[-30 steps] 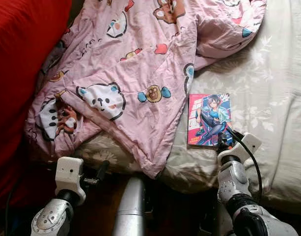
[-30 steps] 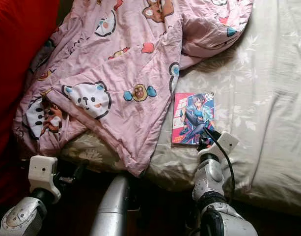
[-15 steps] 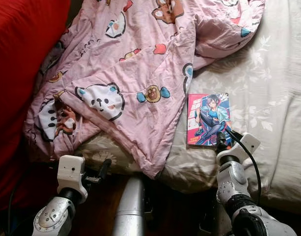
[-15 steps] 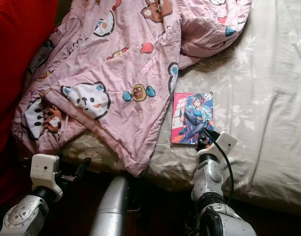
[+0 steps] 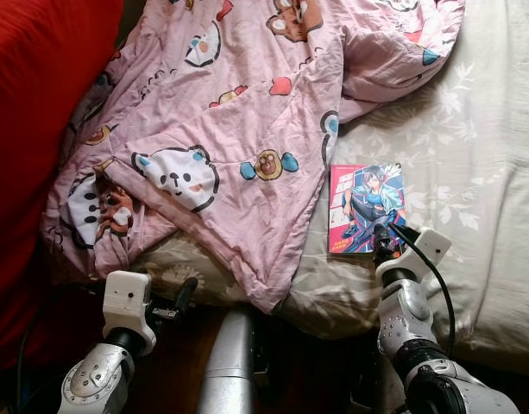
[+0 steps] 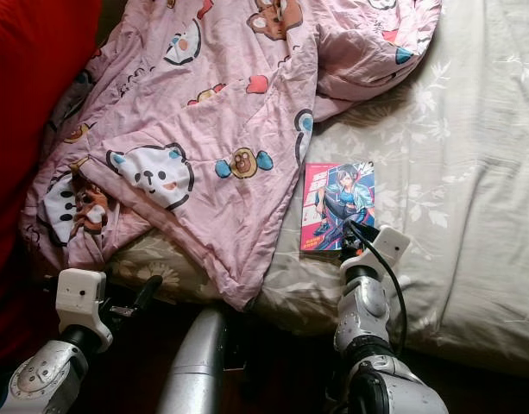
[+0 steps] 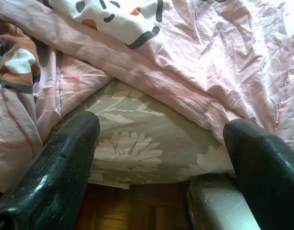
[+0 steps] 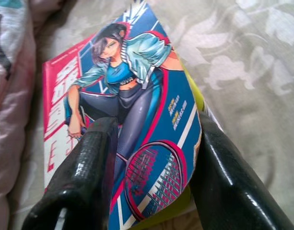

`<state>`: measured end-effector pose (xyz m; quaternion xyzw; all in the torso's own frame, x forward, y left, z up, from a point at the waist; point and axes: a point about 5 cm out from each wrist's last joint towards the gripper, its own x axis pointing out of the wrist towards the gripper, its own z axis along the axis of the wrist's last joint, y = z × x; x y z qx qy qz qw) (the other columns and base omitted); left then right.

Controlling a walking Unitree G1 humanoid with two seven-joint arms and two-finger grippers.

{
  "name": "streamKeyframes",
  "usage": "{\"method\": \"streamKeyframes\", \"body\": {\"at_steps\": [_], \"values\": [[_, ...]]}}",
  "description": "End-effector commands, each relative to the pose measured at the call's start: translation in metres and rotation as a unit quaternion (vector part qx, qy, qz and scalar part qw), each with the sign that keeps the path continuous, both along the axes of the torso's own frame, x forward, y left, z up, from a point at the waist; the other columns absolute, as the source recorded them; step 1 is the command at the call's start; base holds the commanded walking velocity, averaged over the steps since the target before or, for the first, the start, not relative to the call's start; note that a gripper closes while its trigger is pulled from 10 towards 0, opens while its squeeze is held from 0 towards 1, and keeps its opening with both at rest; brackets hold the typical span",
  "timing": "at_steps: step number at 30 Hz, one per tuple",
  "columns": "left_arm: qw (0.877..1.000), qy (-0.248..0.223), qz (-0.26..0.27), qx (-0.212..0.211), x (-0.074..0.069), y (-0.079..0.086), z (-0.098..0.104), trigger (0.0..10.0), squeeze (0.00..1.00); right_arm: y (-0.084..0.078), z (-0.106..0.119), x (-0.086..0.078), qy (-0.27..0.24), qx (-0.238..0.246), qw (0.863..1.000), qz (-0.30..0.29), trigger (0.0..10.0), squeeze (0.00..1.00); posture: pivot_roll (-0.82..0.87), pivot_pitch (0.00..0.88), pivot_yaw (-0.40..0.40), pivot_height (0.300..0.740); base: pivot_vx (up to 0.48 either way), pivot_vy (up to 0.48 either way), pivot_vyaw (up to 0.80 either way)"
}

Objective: Clean up the room

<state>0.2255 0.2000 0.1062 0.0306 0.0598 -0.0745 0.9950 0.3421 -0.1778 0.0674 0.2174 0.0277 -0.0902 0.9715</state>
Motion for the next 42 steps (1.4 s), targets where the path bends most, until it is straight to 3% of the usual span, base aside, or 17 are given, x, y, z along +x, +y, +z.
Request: {"method": "streamKeyframes", "body": {"at_steps": [1,11,12,13,42], "values": [[1.000,0.020,0.007,0.000,-0.005,0.004,-0.010,10.0,0.00,0.010,-0.003,-0.002,0.002,-0.009,1.000,0.022,10.0,0.00,0.22,0.399,0.217,0.621,0.000,0.000,0.00],[1.000,0.018,0.004,-0.002,-0.003,0.002,-0.010,10.0,0.00,0.017,-0.002,-0.001,-0.004,-0.018,0.999,0.050,10.0,0.00,0.21,0.399,0.215,0.621,0.000,0.000,0.00],[1.000,0.018,0.004,-0.002,-0.003,0.002,-0.010,10.0,0.00,0.017,-0.002,-0.001,-0.004,-0.018,0.999,0.051,9.0,0.00,0.21,0.398,0.214,0.621,0.000,0.000,0.00],[1.000,0.017,0.005,-0.002,-0.002,0.002,-0.010,10.0,0.00,0.017,-0.002,-0.001,-0.005,-0.017,0.998,0.052,0.0,0.00,0.21,0.398,0.213,0.621,0.000,0.000,0.00],[1.000,-0.005,0.013,-0.006,0.012,0.000,-0.009,10.0,0.00,0.020,-0.003,-0.003,-0.011,-0.034,0.997,0.065,0.0,0.00,0.19,0.356,0.184,0.621,0.000,0.000,0.00]]}}
